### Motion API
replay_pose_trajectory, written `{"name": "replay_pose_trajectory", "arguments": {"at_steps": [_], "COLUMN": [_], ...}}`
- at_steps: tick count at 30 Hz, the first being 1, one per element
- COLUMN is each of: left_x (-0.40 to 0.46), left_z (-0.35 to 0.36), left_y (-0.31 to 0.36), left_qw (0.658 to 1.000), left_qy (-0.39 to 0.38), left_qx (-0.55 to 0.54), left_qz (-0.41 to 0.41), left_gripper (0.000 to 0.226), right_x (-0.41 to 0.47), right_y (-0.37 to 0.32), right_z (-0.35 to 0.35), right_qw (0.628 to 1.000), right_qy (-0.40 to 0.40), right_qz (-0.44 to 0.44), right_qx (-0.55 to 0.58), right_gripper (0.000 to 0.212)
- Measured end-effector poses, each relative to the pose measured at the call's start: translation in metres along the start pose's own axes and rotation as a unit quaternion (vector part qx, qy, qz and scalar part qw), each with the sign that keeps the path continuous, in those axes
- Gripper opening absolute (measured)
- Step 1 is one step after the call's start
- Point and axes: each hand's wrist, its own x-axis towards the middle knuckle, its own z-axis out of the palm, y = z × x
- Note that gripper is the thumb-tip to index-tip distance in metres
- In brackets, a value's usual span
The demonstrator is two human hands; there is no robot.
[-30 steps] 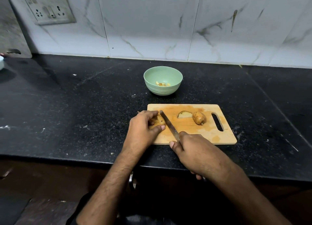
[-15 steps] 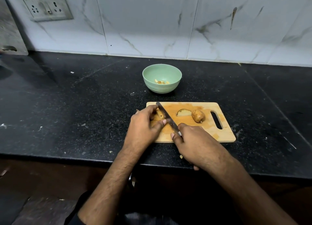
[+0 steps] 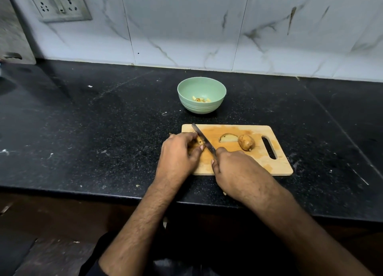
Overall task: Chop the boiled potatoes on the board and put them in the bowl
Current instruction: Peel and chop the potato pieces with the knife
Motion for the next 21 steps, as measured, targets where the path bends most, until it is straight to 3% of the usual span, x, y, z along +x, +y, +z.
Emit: {"name": "replay_pose_trajectory", "arguments": {"at_steps": [21], "left_x": [-0.001], "left_z": [-0.001], "left_y": [0.002], "left_qw": [0.999], "left_qy": [0.012], "left_qx": [0.028], "left_qz": [0.028], "left_gripper": [0.041], "right_x": [0.013], "right_y": [-0.007], "right_z": [-0.002], "right_qw": [0.999], "right_qy": [-0.028], "right_qz": [0.005], "right_qx": [-0.015], "right_gripper": [0.028]}}
